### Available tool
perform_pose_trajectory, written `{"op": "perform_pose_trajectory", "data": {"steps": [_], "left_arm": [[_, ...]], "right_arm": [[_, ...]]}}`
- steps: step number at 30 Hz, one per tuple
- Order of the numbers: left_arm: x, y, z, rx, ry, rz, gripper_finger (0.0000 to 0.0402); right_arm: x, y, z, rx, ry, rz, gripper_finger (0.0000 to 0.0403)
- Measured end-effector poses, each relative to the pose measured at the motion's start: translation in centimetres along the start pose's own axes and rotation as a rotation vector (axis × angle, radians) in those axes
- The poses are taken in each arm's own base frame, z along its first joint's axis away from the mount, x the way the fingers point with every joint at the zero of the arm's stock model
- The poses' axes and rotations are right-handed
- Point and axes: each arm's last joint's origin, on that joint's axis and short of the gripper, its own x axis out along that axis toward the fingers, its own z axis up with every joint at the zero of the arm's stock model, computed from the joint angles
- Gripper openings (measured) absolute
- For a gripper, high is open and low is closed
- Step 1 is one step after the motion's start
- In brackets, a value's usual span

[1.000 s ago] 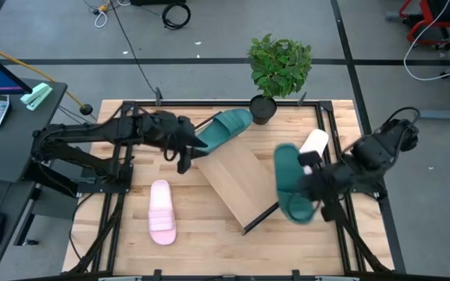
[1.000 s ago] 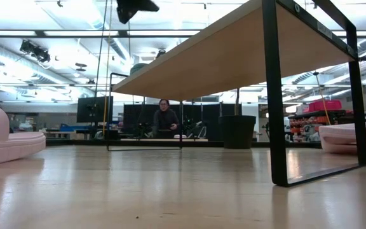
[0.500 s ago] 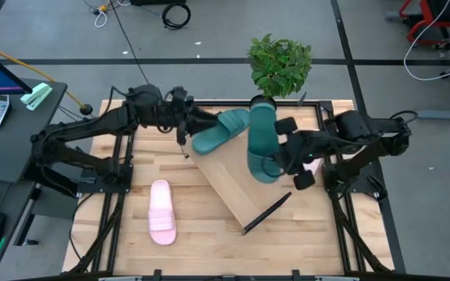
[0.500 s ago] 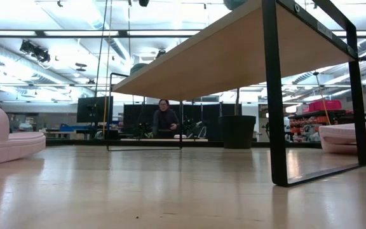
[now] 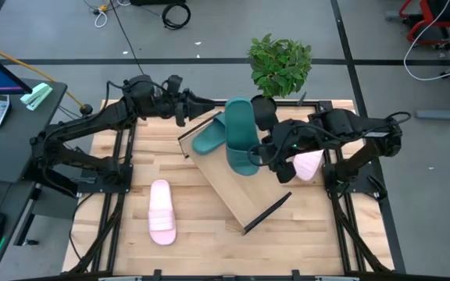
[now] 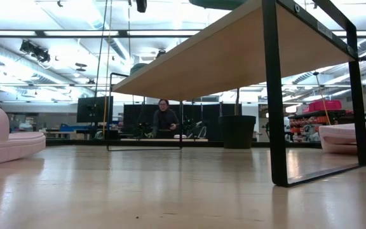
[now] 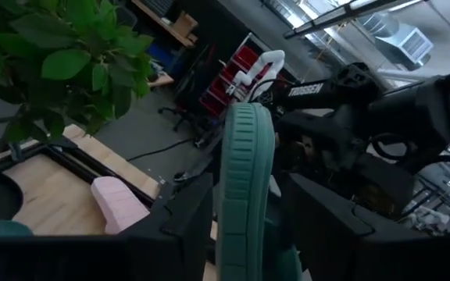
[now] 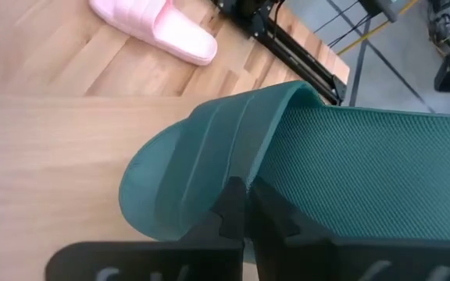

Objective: Pick and place slides into the shelf
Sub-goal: Put the green slide on the shelf

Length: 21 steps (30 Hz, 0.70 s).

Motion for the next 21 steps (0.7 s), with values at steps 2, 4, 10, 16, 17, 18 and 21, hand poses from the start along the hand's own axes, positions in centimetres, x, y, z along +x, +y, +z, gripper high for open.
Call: {"op": "perform_pose_trajectory", "data": {"steps": [2, 4, 10, 16, 17, 18, 21], "left_arm": [[0.1, 0.1, 0.0, 0.040, -0.008, 0.003, 0.0183], [0.3, 0.2, -0.1, 0.078, -0.010, 0.008, 0.0193], [1.7, 1.3, -0.7, 0.098, 0.007, 0.027, 0.0226], [2.7, 1.7, -1.2, 0.060, 0.006, -0.002, 0.0240], [2.8, 1.6, -1.1, 0.064, -0.001, -0.016, 0.0240], [2.8, 1.6, -1.1, 0.065, 0.001, -0.027, 0.0240], [2.8, 1.7, -1.0, 0.066, 0.009, -0.040, 0.0239]], "right_arm": [[0.2, -0.2, 0.1, 0.006, -0.007, -0.004, 0.0007], [0.4, -0.3, 0.2, 0.007, -0.015, -0.011, 0.0007], [0.9, -0.8, 0.4, -0.002, -0.032, -0.027, 0.0007], [1.0, -0.9, 0.4, -0.003, -0.035, -0.025, 0.0007], [1.0, -0.9, 0.4, -0.002, -0.035, -0.024, 0.0007], [1.0, -0.9, 0.4, 0.003, -0.035, -0.024, 0.0007], [1.1, -1.0, 0.3, 0.024, -0.028, -0.020, 0.0007]]}}
